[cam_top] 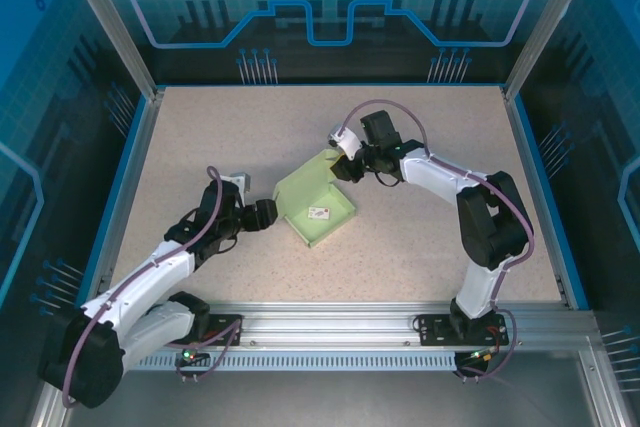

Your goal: Fold the paper box

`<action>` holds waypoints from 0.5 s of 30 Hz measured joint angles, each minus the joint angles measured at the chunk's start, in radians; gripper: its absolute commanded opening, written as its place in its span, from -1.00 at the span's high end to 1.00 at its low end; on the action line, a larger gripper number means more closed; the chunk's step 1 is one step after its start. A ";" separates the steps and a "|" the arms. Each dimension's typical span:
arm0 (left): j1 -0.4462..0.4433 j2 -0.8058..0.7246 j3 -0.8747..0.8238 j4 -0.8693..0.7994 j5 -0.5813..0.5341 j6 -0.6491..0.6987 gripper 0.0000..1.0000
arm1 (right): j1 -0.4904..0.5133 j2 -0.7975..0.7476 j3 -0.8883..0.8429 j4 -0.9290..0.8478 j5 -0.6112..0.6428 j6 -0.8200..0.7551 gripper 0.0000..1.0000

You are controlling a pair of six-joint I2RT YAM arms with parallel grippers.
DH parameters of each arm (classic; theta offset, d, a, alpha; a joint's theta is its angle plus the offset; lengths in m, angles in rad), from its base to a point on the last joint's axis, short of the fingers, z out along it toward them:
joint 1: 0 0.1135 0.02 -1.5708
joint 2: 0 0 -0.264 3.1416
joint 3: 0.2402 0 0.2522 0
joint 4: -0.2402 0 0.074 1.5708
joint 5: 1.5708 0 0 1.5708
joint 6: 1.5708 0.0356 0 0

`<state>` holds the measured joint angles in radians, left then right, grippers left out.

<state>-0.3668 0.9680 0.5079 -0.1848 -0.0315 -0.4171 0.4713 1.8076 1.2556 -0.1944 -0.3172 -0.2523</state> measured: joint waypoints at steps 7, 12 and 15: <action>0.000 -0.002 0.001 -0.029 -0.036 0.008 -0.53 | 0.006 0.000 0.000 0.001 0.034 0.005 0.86; 0.000 -0.030 0.002 -0.060 -0.077 0.027 -0.53 | 0.013 -0.004 -0.005 0.007 0.073 0.008 0.88; 0.000 -0.033 0.008 -0.064 -0.078 0.031 -0.53 | 0.013 -0.030 -0.032 0.009 0.101 0.008 0.88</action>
<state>-0.3668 0.9348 0.5159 -0.2485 -0.1097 -0.3859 0.4843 1.7779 1.2232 -0.1852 -0.2161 -0.2443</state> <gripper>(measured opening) 0.767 0.061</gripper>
